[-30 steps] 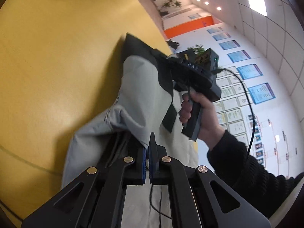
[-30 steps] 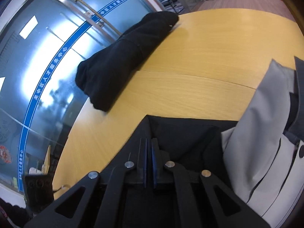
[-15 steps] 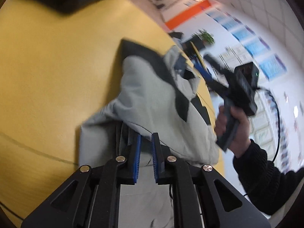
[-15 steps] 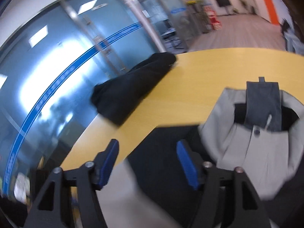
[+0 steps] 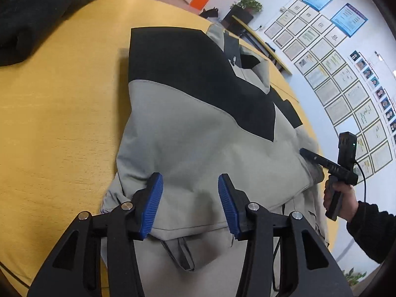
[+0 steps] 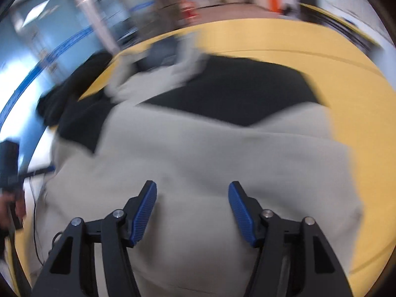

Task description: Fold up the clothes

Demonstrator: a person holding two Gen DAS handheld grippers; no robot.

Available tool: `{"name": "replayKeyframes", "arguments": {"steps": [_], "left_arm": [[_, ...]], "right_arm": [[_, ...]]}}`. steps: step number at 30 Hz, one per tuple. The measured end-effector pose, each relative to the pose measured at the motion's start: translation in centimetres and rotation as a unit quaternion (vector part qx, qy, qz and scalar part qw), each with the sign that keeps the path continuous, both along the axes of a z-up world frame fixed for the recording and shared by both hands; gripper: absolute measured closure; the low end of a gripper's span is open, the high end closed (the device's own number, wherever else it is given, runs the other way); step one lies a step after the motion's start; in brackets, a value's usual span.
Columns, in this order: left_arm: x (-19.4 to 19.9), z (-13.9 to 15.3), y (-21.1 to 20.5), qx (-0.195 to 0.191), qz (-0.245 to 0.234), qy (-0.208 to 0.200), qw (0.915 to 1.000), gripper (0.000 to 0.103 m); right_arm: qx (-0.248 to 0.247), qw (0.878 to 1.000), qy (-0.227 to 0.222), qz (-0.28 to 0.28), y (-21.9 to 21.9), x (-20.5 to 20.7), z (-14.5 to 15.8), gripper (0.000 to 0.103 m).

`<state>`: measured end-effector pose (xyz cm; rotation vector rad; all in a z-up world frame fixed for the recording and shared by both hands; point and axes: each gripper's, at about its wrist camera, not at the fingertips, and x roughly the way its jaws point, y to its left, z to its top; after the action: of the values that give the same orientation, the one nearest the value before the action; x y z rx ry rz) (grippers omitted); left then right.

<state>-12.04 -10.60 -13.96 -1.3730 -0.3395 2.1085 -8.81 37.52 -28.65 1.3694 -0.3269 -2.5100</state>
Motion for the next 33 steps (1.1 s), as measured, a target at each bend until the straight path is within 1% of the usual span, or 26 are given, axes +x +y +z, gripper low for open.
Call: {"name": "replayKeyframes", "arguments": {"steps": [1, 2, 3, 5, 6, 7, 8, 9, 10, 11, 12, 13, 14, 15, 17, 19, 21, 22, 23, 24, 25, 27, 28, 29, 31, 33], "left_arm": [[0.0, 0.1, 0.1, -0.004, 0.0, -0.002, 1.0, 0.058], [0.0, 0.2, 0.3, -0.007, 0.001, -0.003, 1.0, 0.058], [0.0, 0.5, 0.4, -0.007, 0.001, -0.003, 1.0, 0.057], [0.4, 1.1, 0.7, -0.002, -0.004, 0.003, 1.0, 0.051], [0.8, 1.4, 1.0, 0.003, -0.012, 0.009, 0.9999, 0.047], [1.2, 1.7, 1.3, 0.008, -0.021, 0.016, 0.9996, 0.042], [1.5, 1.8, 1.3, 0.004, -0.02, 0.018, 0.9996, 0.04], [1.8, 1.9, 1.1, -0.003, -0.016, 0.018, 0.9997, 0.04], [2.1, 1.9, 1.0, -0.011, -0.012, 0.017, 0.9997, 0.041], [2.4, 2.0, 0.8, -0.018, -0.009, 0.017, 0.9997, 0.041], [2.8, 2.1, 0.6, -0.025, -0.005, 0.017, 0.9995, 0.041], [3.1, 2.1, 0.5, -0.033, -0.001, 0.016, 0.9993, 0.041], [3.4, 2.2, 0.3, -0.04, 0.003, 0.016, 0.9991, 0.041], [3.7, 2.3, 0.1, -0.047, 0.007, 0.016, 0.9987, 0.041], [4.3, 2.4, -0.2, -0.062, 0.015, 0.015, 0.9979, 0.041], [6.1, 4.5, -2.2, -0.069, 0.032, 0.031, 0.9966, 0.041], [8.5, 8.0, -5.0, -0.066, 0.061, 0.051, 0.9946, 0.04], [9.8, 9.7, -6.6, -0.065, 0.078, 0.064, 0.9927, 0.037], [11.4, 11.5, -8.6, -0.064, 0.1, 0.08, 0.9897, 0.036], [13.0, 13.4, -10.8, -0.061, 0.123, 0.097, 0.9859, 0.029], [14.8, 15.2, -13.0, -0.06, 0.146, 0.113, 0.9809, 0.022], [18.1, 18.3, -16.9, -0.063, 0.185, 0.144, 0.97, 0.014], [19.6, 19.5, -18.6, -0.066, 0.198, 0.157, 0.9652, 0.012], [21.0, 20.2, -19.6, -0.073, 0.205, 0.166, 0.962, 0.011], [23.9, 21.2, -21.3, -0.092, 0.212, 0.179, 0.9562, 0.005], [26.0, 20.2, -21.5, -0.094, 0.191, 0.169, 0.9622, 0.005]], "right_arm": [[-0.013, 1.0, 0.006, -0.017, 1.4, 0.3, 0.3, 0.041], [-0.033, 0.999, 0.011, -0.023, 2.8, 0.6, 0.5, 0.044], [-0.026, 0.999, 0.017, -0.022, 3.3, 0.8, 0.7, 0.044], [-0.007, 0.999, 0.032, -0.014, 3.9, 1.3, 1.3, 0.044], [0.004, 0.999, 0.042, -0.006, 4.0, 1.5, 1.6, 0.044], [0.002, 0.998, 0.056, -0.003, 4.3, 1.5, 1.9, 0.043], [0.0, 0.998, 0.07, 0.0, 4.7, 1.5, 2.1, 0.039], [-0.002, 0.996, 0.084, 0.002, 5.0, 1.5, 2.4, 0.035], [0.011, 0.998, 0.07, -0.005, 5.4, 0.7, 1.7, 0.034], [0.025, 0.998, 0.054, -0.012, 5.7, 0.0, 1.1, 0.035], [0.029, 0.999, 0.032, -0.024, 6.5, -0.4, 0.2, 0.039], [0.025, 0.998, 0.036, -0.036, 7.6, 0.2, 0.8, 0.048], [0.021, 0.998, 0.041, -0.049, 8.7, 0.8, 1.3, 0.051], [0.016, 0.997, 0.045, -0.061, 9.7, 1.5, 1.9, 0.051], [0.008, 0.995, 0.055, -0.085, 11.9, 2.7, 3.0, 0.046], [0.002, 0.992, 0.083, -0.094, 14.6, 5.9, 5.8, 0.042], [0.023, 0.989, 0.12, -0.089, 16.6, 10.0, 9.5, 0.042], [0.037, 0.985, 0.145, -0.086, 17.4, 12.2, 11.5, 0.04], [0.051, 0.98, 0.171, -0.084, 18.3, 14.5, 13.5, 0.032], [0.065, 0.975, 0.197, -0.082, 19.1, 16.8, 15.6, 0.028], [0.069, 0.972, 0.21, -0.083, 20.4, 18.4, 16.7, 0.024], [0.077, 0.966, 0.227, -0.093, 22.9, 22.1, 19.1, 0.024], [0.078, 0.963, 0.237, -0.098, 23.7, 24.1, 20.0, 0.024], [0.079, 0.96, 0.247, -0.103, 24.5, 26.1, 20.8, 0.024], [0.062, 0.957, 0.263, -0.105, 25.8, 29.1, 22.0, 0.024], [0.021, 0.96, 0.268, -0.08, 26.6, 32.2, 22.3, 0.024]]}}
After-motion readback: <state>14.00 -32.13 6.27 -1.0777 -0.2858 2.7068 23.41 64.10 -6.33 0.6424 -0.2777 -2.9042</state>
